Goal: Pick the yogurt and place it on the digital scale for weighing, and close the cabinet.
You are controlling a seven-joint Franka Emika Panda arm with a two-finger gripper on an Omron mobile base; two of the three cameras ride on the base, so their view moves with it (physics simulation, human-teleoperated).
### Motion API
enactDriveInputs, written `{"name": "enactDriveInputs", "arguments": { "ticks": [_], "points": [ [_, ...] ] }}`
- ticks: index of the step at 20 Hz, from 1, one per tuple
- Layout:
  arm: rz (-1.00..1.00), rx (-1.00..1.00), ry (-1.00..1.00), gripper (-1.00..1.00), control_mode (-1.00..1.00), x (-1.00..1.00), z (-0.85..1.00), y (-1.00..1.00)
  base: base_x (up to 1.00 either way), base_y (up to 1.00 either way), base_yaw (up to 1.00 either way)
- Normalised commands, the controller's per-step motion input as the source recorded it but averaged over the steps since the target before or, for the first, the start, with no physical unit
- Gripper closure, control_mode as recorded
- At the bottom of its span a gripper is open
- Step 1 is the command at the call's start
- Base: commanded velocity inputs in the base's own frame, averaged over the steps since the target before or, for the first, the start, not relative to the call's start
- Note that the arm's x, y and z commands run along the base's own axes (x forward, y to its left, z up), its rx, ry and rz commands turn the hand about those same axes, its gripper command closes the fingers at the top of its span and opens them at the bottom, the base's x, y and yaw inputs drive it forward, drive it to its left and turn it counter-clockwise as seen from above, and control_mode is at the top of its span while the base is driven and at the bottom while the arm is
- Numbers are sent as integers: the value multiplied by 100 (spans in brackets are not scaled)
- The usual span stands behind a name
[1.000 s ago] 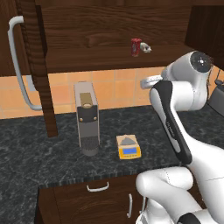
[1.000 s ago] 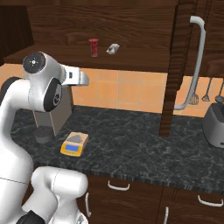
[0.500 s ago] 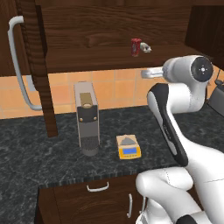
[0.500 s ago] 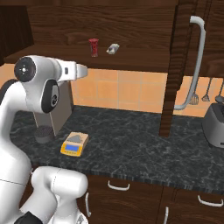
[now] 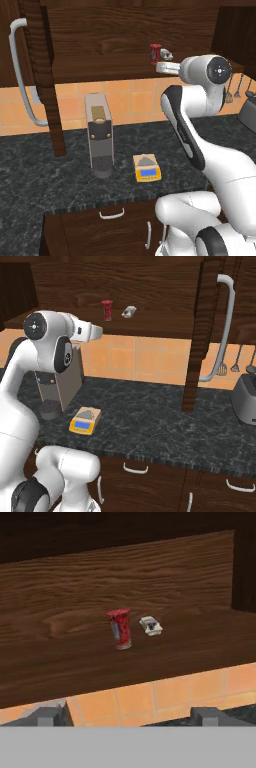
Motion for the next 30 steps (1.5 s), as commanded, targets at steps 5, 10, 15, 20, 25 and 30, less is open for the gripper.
{"name": "enactDriveInputs", "arguments": {
  "ticks": [5, 10, 15, 20, 25, 30],
  "points": [
    [9, 4, 5, -100, -100, 48, 6, 0, 0, 0, 0],
    [10, -2, 9, -100, -100, 67, 0, 0, 0, 0, 0],
    [1, -4, 9, -100, -100, 69, 4, 0, 0, 0, 0],
    [0, -2, 6, -100, -100, 67, 0, 0, 0, 0, 0],
    [0, 0, 1, -100, -100, 58, 0, -5, 0, 0, 0],
    [0, 0, 0, -100, -100, 51, -9, -1, 0, 0, 0]
  ]
}}
